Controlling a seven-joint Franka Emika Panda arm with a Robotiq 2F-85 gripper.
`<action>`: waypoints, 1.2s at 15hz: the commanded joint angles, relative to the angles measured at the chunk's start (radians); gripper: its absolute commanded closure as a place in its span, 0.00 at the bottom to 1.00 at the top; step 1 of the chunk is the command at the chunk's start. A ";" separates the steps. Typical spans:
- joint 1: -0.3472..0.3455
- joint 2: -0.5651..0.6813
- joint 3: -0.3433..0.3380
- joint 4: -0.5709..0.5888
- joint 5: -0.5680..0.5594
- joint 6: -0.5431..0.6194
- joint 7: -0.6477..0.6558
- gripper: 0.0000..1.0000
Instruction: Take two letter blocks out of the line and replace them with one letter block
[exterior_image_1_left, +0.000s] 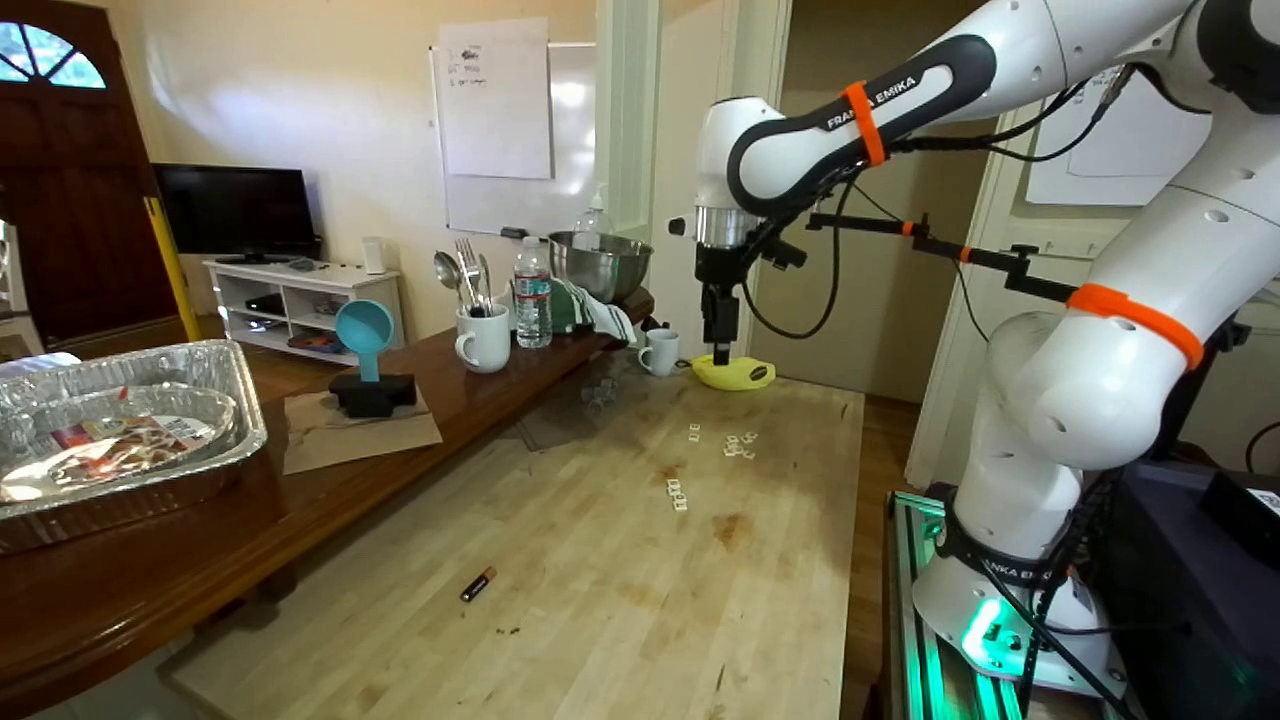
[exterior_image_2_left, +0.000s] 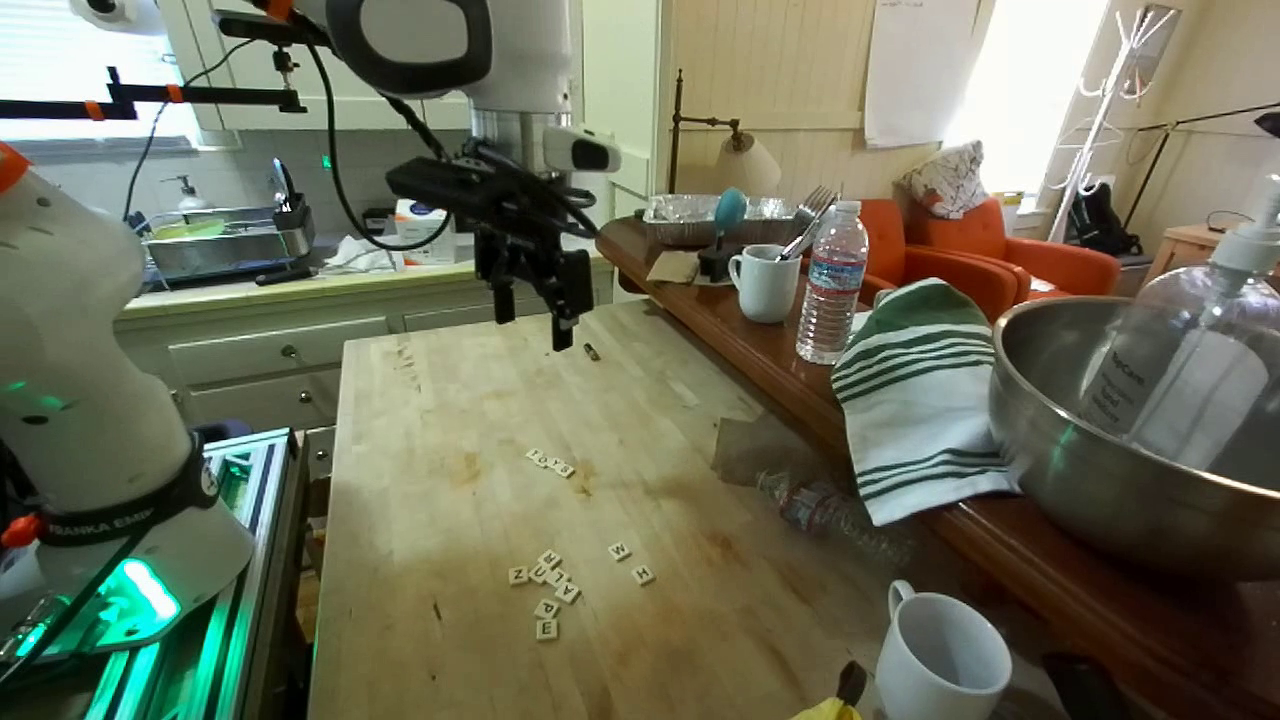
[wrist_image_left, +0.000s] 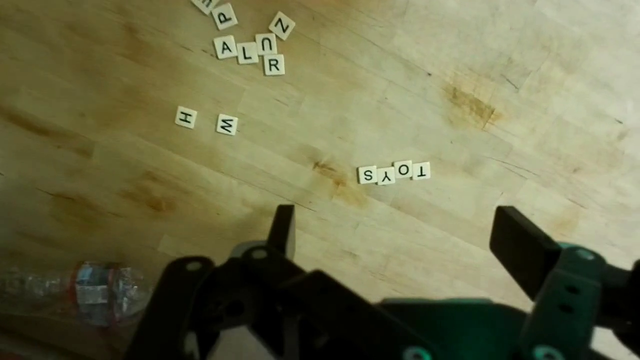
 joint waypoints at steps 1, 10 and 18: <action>0.030 -0.005 -0.018 -0.113 0.056 0.149 -0.101 0.00; 0.025 0.031 0.005 -0.144 0.080 0.213 -0.145 0.00; 0.013 0.169 0.006 -0.167 0.082 0.366 -0.103 0.00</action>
